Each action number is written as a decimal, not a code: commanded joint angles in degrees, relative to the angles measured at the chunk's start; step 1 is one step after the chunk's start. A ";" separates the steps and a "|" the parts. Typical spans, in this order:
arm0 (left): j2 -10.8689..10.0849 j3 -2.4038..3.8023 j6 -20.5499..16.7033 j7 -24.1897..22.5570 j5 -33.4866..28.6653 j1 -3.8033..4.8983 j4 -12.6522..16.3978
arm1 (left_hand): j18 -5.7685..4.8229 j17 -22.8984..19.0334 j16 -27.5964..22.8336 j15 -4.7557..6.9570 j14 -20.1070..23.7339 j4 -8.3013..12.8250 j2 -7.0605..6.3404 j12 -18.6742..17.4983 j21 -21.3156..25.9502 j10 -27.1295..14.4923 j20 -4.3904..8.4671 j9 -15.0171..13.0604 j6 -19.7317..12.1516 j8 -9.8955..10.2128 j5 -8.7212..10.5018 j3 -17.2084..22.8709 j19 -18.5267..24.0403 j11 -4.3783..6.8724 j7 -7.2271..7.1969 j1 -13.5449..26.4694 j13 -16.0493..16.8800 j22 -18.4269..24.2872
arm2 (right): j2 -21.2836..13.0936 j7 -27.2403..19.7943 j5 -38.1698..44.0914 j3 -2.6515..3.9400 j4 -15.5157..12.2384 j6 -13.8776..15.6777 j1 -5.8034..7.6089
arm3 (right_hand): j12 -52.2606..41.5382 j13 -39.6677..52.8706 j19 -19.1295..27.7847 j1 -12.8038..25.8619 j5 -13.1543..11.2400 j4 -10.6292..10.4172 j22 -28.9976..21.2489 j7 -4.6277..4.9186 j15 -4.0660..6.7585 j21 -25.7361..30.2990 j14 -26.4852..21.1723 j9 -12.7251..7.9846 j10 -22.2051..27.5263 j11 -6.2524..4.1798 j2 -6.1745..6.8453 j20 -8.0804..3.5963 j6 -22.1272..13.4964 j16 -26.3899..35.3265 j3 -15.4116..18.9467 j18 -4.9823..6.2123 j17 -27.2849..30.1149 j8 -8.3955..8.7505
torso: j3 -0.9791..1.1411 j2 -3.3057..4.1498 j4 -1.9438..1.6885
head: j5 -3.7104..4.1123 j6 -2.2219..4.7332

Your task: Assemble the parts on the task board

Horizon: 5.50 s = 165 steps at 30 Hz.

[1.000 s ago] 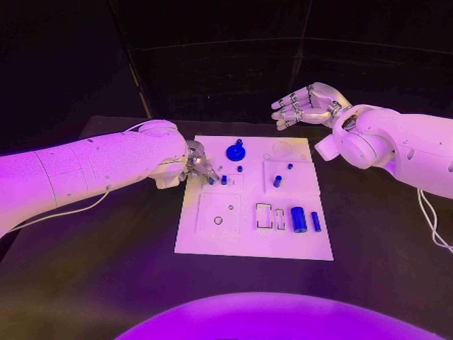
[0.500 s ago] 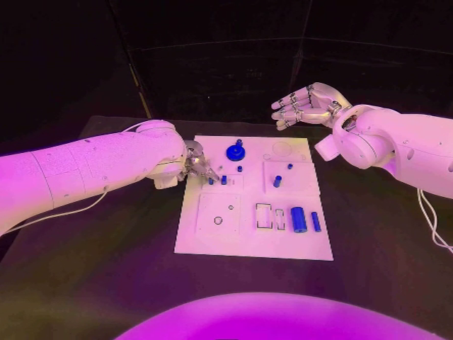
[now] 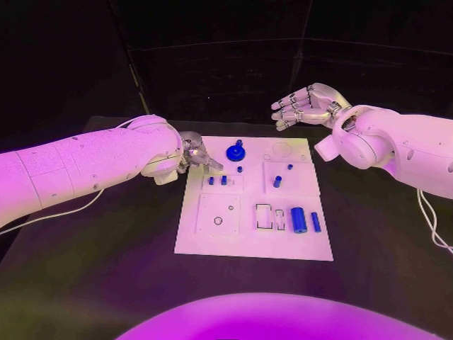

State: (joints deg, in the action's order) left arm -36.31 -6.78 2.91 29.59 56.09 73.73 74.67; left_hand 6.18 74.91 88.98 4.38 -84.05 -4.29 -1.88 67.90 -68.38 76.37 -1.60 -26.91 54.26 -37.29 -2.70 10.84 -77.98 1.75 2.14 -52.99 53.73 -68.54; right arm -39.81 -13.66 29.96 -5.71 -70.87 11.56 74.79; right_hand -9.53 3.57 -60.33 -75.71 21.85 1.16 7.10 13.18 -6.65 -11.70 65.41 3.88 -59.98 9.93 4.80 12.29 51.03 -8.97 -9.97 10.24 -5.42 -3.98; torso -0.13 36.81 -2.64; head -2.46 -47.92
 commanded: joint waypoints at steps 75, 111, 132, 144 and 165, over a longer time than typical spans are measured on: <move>17.24 -3.35 -6.04 -42.33 26.59 -2.90 -23.51 | 2.61 -16.79 -13.82 -4.75 0.39 10.69 -1.21 -52.37 20.28 -17.22 -4.49 21.13 1.02 26.36 -0.20 6.53 3.81 -7.08 6.57 -24.64 -50.00 14.95 | 1.68 -0.45 0.42 0.04 0.77 -0.26 0.09 | -0.50 0.08 -0.53 -0.09 0.22 -0.01 -0.28 0.57 0.07 0.70 -0.32 0.12 0.38 -0.12 -0.78 0.08 -0.27 -0.52 0.48 0.17 0.16 -0.51 | 0.09 -0.04 -0.06 | 0.64 0.72; 17.71 -3.33 -4.05 -38.96 27.14 -3.35 -23.88 | 1.83 -16.47 -12.48 -4.06 -0.16 13.62 0.60 -53.89 14.61 -11.42 -3.79 21.72 5.32 26.92 -0.21 16.74 2.52 -6.37 6.55 -26.61 -49.52 8.96 | 1.81 -0.45 0.43 0.04 0.76 -0.34 0.10 | -0.50 0.08 -0.53 -0.09 0.22 -0.01 -0.28 0.57 0.07 0.70 -0.32 0.12 0.38 -0.12 -0.78 0.08 -0.27 -0.52 0.48 0.17 0.16 -0.51 | 0.04 -0.02 0.00 | 0.61 0.52; 12.93 0.50 -9.18 -39.46 25.51 -2.78 -17.27 | 1.67 -17.83 -12.85 -3.90 -0.12 13.84 0.22 -53.90 13.36 -10.15 -3.69 21.66 6.59 26.74 -0.23 17.80 2.17 -6.16 6.54 -25.62 -49.25 7.68 | 1.47 -0.53 0.43 0.04 0.64 -0.19 0.10 | -0.61 0.07 -0.66 -0.18 0.19 -0.04 -0.41 0.57 0.07 0.88 -0.33 0.10 0.46 -0.12 -0.88 0.07 -0.31 -0.62 0.58 0.17 0.23 -0.51 | -0.01 -0.07 -0.15 | 0.84 0.72; 8.44 2.82 -7.92 -38.41 24.79 -2.33 -14.00 | 1.65 -18.39 -13.06 -3.89 -0.06 13.83 0.04 -53.98 13.20 -9.95 -3.68 21.67 6.79 26.76 -0.22 17.91 2.12 -6.15 6.55 -25.32 -49.21 7.50 | 1.27 -0.59 0.43 0.04 0.67 -0.23 0.09 | -0.61 0.07 -0.66 -0.18 0.19 -0.04 -0.41 0.57 0.07 0.88 -0.33 0.10 0.46 -0.12 -0.88 0.07 -0.31 -0.62 0.58 0.17 0.23 -0.51 | 0.03 -0.08 -0.15 | 0.66 0.90; 5.98 2.88 -4.74 -37.21 24.44 -3.09 -14.10 | 1.62 -18.99 -13.27 -3.88 -0.01 13.71 -0.29 -54.18 13.07 -9.77 -3.68 21.70 6.97 26.85 -0.22 17.97 2.11 -6.12 6.50 -24.74 -49.19 7.30 | 1.26 -0.68 0.44 0.04 0.73 -0.09 0.08 | -0.68 0.07 -0.73 -0.21 0.20 -0.07 -0.48 0.57 0.07 0.98 -0.35 0.10 0.50 -0.12 -0.96 0.07 -0.32 -0.67 0.63 0.17 0.27 -0.51 | 0.04 0.00 0.03 | 0.41 0.97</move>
State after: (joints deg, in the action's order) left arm -30.44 -3.95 -3.31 -8.25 80.98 70.56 60.64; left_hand 8.41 55.96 76.06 0.29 -83.84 9.48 -2.41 13.86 -55.13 66.17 -5.13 -5.27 60.71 -10.65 -2.65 28.47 -75.47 -4.56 8.58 -77.89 4.53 -61.19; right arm -38.59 -13.76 30.39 -5.71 -70.09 11.55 74.76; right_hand -9.99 3.57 -60.74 -75.94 21.85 1.12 6.68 13.17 -6.65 -11.02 65.41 3.91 -59.77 9.71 4.57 12.27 51.02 -9.43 -9.61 10.23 -5.20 -4.21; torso -0.09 36.78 -2.65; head -2.07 -46.95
